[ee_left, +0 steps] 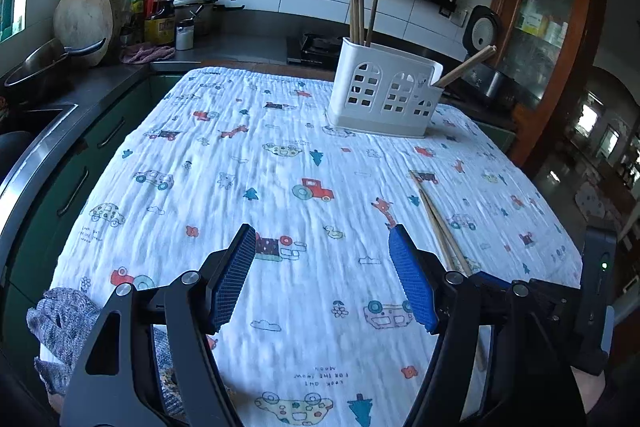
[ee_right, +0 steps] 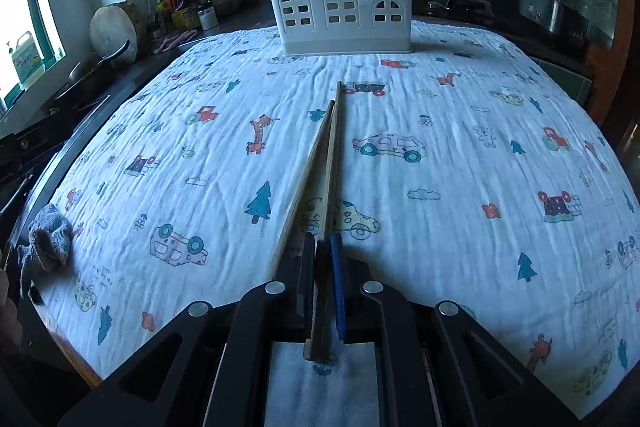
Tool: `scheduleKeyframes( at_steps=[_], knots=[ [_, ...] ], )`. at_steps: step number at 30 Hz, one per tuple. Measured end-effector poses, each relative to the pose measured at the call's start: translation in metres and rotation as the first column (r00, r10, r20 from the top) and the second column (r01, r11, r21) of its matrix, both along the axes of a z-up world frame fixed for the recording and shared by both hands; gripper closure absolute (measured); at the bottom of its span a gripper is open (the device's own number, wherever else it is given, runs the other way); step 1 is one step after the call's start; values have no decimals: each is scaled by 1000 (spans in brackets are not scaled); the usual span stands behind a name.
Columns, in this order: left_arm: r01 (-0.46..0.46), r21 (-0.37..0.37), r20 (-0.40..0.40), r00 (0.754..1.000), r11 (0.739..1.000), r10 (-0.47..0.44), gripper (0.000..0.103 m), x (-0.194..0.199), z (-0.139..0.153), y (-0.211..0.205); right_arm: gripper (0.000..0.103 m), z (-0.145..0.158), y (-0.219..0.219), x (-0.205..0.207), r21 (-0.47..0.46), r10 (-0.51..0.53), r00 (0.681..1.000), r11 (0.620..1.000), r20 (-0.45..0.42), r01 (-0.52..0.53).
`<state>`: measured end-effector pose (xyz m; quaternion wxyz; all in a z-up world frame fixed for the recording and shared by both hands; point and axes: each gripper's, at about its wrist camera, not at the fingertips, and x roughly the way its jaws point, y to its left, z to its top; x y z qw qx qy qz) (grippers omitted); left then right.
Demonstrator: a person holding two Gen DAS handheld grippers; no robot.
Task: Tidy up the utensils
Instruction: 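Move back to the last chopsticks and close the right gripper on one, then close the left gripper on a chopstick while the right gripper holds its own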
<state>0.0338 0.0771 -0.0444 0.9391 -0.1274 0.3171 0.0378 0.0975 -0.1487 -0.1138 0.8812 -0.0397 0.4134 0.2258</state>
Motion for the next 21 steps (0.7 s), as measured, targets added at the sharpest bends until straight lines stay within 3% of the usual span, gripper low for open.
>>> scheduleKeyframes(
  at_steps=[10,15,21],
  knots=[
    [106,-2,-48,993,994,-106,34,-1,-18,-48,96,11,-32,-5,-4,2,996,1000,87,-2],
    [190,-27,-93,977,981,-191,37,1,-35,-83,96,12,-46,-8,-9,26,994,1000,102,-25],
    [252,-67,-137,956,965,-259,56,9,-53,-112,96,4,-63,-8,14,17,996,1000,87,-18]
  ],
)
